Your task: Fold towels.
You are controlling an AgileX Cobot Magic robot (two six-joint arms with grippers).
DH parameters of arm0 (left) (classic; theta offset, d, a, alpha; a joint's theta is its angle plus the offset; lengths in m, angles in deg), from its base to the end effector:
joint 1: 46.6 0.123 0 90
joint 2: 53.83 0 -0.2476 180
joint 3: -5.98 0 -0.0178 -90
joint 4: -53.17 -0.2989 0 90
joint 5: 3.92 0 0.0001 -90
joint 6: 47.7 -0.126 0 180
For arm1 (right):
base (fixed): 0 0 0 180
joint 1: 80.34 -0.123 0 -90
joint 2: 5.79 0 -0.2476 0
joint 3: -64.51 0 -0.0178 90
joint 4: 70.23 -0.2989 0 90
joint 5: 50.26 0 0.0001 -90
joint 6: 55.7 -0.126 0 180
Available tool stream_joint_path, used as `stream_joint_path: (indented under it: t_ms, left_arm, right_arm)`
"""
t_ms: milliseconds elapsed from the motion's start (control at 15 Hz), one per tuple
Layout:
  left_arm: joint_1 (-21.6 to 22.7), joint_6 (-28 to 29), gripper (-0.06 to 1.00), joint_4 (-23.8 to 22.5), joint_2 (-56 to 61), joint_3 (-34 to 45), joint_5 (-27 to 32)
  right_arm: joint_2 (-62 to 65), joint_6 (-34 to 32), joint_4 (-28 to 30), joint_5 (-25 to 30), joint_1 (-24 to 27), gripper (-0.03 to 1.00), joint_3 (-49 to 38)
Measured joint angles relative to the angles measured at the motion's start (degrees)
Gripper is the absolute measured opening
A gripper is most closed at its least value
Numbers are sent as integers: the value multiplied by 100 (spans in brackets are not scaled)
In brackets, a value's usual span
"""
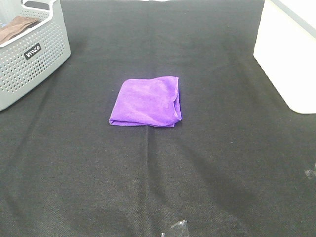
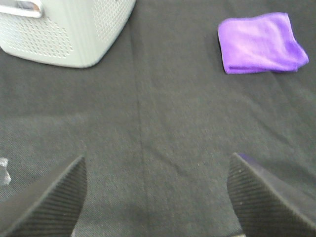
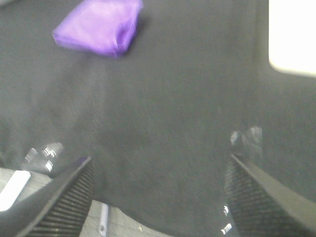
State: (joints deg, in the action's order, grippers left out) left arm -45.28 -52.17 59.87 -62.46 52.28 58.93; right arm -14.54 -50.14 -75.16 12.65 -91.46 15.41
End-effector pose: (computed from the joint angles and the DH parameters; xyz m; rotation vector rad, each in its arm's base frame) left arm 0.1009 -0.0108 0.2883 0.0660 2.0499 -0.0772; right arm 0.1030 0.0301 0.2706 -0.3104 2.0856 0.1623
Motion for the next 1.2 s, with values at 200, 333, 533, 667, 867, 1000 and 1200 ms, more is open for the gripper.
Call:
stream_joint_path:
  t_ms: [200, 333, 533, 667, 867, 1000, 1200]
  left_arm:
    - [0, 0, 73, -350, 0, 6, -34]
    - [0, 52, 73, -413, 0, 6, -69]
    - [0, 178, 73, -361, 0, 6, -86]
    - [0, 183, 73, -321, 0, 6, -86]
    - [0, 195, 73, -321, 0, 6, -86]
    - [178, 195, 73, -304, 0, 6, -86]
    - [229, 195, 73, -298, 0, 6, -86]
  right_arm:
    - [0, 109, 195, 11, 0, 70, -80]
    - [0, 86, 195, 11, 0, 70, -92]
    - [0, -69, 212, 11, 0, 70, -92]
    - [0, -86, 212, 11, 0, 70, -92]
    - [0, -92, 212, 11, 0, 70, -92]
    - [0, -92, 212, 11, 0, 70, -92]
    - [0, -92, 212, 11, 0, 70, -92]
